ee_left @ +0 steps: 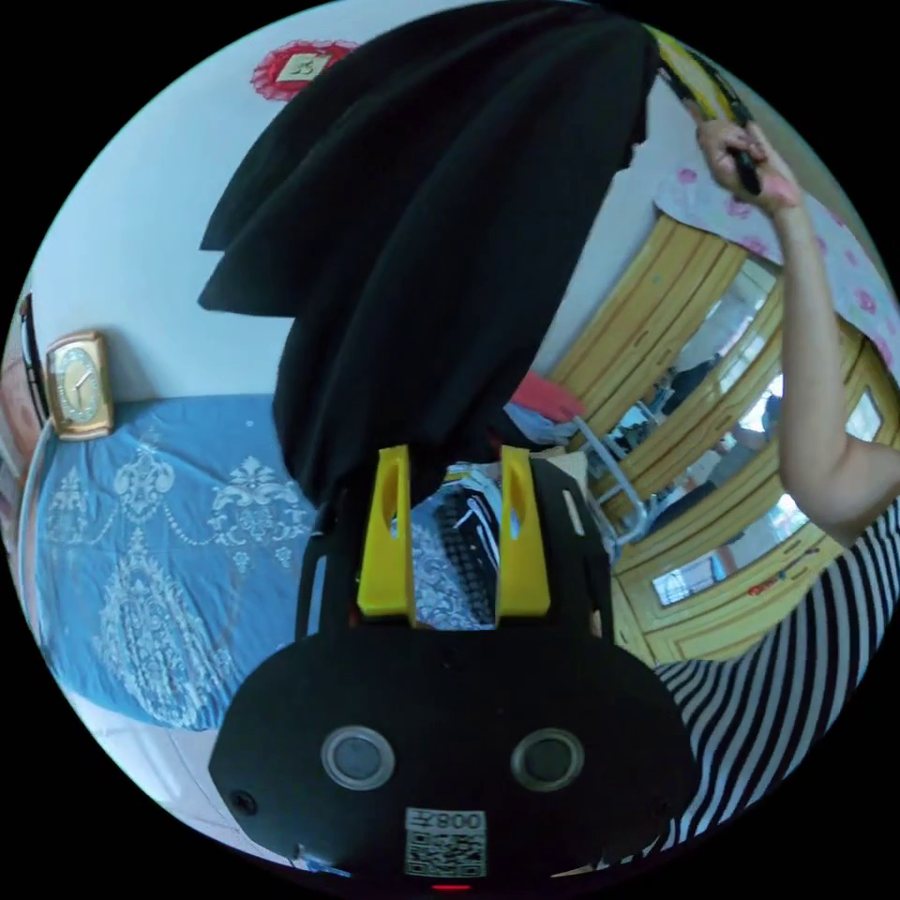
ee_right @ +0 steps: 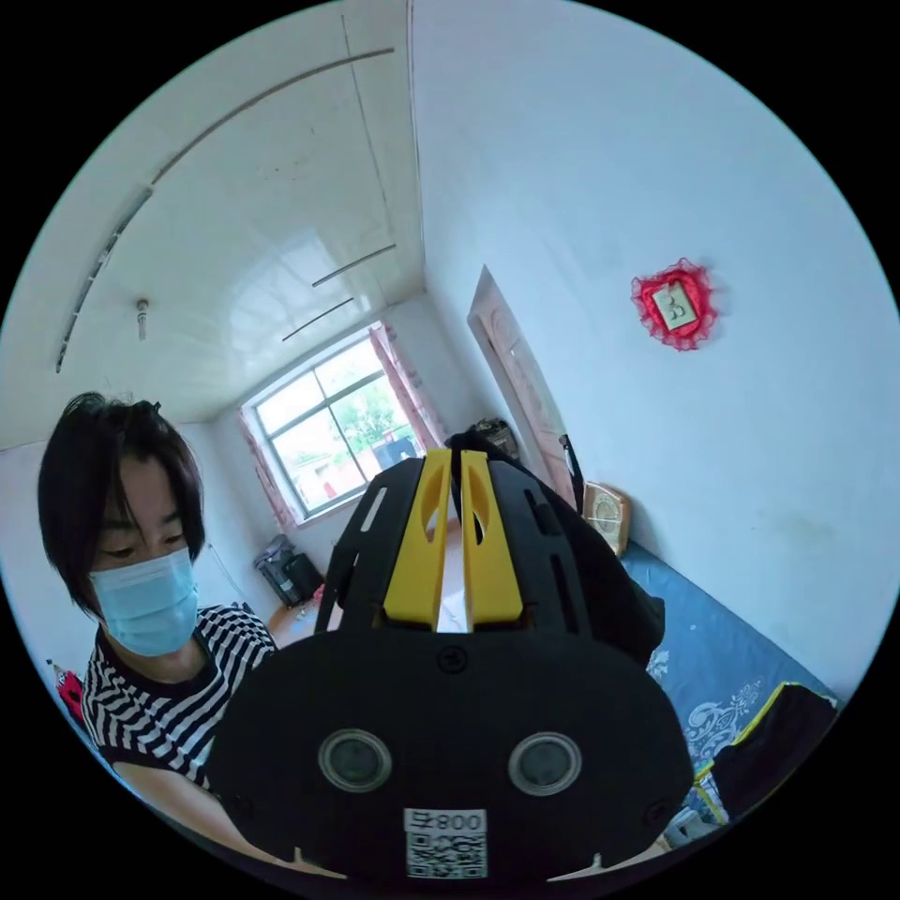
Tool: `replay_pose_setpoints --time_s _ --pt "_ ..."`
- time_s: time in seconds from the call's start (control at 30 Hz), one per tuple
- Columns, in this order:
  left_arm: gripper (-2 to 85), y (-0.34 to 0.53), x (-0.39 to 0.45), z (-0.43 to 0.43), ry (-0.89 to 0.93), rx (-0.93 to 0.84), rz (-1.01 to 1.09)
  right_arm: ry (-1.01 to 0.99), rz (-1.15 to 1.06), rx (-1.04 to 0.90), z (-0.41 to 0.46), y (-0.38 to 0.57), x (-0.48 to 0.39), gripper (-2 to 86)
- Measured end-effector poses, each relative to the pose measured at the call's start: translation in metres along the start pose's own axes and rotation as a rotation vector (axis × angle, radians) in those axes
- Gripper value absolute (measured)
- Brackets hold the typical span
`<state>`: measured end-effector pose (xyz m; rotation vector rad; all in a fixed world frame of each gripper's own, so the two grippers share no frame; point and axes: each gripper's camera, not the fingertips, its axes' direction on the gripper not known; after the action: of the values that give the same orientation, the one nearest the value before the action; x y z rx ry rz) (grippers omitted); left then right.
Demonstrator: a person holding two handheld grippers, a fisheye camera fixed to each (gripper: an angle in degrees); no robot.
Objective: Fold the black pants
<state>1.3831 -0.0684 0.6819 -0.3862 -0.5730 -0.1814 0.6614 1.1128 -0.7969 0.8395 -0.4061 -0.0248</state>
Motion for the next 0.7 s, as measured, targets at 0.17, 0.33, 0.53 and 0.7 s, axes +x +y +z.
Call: replay_pose_setpoints --time_s 0.17,0.33,0.53,0.7 --pt "12.0 -0.006 -0.025 -0.031 0.065 0.038 -0.039 0.008 -0.027 0.014 -0.004 -0.039 -0.005 1.5" --pt "11.6 -0.007 -0.02 -0.051 0.086 0.023 0.034 0.044 -0.026 0.01 -0.009 -0.069 0.002 1.5" --pt "1.7 0.003 -0.033 -0.076 0.092 -0.036 0.072 0.087 0.013 0.022 -0.018 -0.086 0.025 1.5" --pt "0.8 0.028 -0.059 -0.128 0.226 -0.006 0.071 0.217 0.094 0.034 -0.042 -0.089 0.065 1.7"
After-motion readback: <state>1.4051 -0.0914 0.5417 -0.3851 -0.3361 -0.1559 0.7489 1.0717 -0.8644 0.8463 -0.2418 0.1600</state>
